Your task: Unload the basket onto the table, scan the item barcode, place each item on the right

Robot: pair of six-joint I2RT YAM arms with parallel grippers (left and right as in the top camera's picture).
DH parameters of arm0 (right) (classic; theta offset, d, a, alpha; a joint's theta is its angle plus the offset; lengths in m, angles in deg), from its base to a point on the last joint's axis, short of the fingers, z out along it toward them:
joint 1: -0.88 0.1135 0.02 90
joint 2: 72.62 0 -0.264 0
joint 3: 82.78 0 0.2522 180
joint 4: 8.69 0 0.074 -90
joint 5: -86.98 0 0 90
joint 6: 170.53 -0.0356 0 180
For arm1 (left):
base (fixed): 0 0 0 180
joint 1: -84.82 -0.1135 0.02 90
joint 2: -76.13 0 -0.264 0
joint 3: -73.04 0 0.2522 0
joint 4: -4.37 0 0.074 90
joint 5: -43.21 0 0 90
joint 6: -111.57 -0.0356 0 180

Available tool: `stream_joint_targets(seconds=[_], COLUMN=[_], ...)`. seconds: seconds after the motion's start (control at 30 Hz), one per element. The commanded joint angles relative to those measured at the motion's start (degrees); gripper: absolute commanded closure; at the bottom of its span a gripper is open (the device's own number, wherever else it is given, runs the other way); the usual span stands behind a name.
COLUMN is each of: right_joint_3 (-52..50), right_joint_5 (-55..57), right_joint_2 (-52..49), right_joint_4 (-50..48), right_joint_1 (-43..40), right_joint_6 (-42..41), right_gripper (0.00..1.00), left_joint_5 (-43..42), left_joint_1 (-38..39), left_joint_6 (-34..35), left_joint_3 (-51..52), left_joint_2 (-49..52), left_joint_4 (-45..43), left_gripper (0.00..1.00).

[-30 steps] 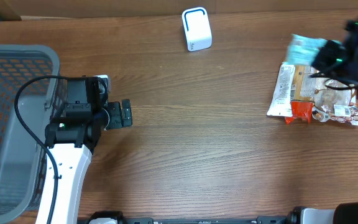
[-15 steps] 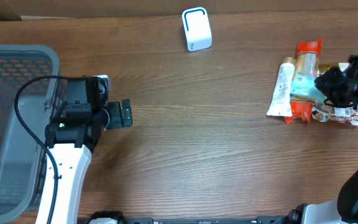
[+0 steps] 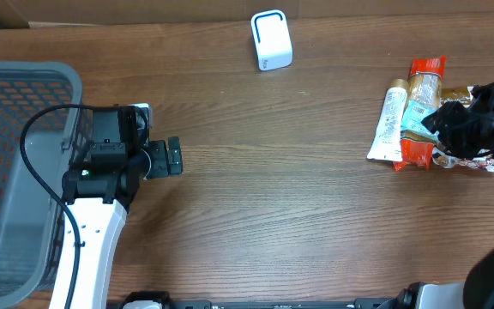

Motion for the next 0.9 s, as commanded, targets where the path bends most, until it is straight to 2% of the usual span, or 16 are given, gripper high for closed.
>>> stream_joint_targets(seconds=[0.0,0.13,0.23,0.3,0.57,0.73,0.87], right_joint_3=[6.7,10.8,11.6,11.6,11.6,11.6,11.6], right_joint_5=[-3.8,-3.8,-3.9,-3.9,-3.8,-1.9,0.1], right_joint_2=[8.5,16.0,21.9,25.6,36.7,38.4,38.4], right_joint_4=[3.7,10.1,11.8,12.9,16.4,21.0,21.0], right_joint_1=[2.8,8.0,12.5,15.3,20.6,20.6,20.6], right_joint_6=[7.5,12.5,13.2,13.2,13.2,13.5,13.4], right_gripper=[0.42,0.32,0.21,0.00,0.00,0.00,0.00], left_joint_5=[0.3,0.3,0.3,0.3,0.3,0.3,0.3], left_joint_1=[-0.2,-0.2,-0.2,-0.2,-0.2,-0.2,-0.2], left_joint_6=[-0.9,-0.9,-0.9,-0.9,-0.9,-0.9,-0.9], left_joint_3=[0.2,0.2,0.2,0.2,0.2,0.2,0.2], left_joint_2=[0.2,0.2,0.2,0.2,0.2,0.2,0.2], left_joint_4=[-0.1,-0.1,-0.1,-0.1,-0.1,-0.1,-0.1], left_gripper=[0.01,0.00,0.00,0.00,0.00,0.00,0.00])
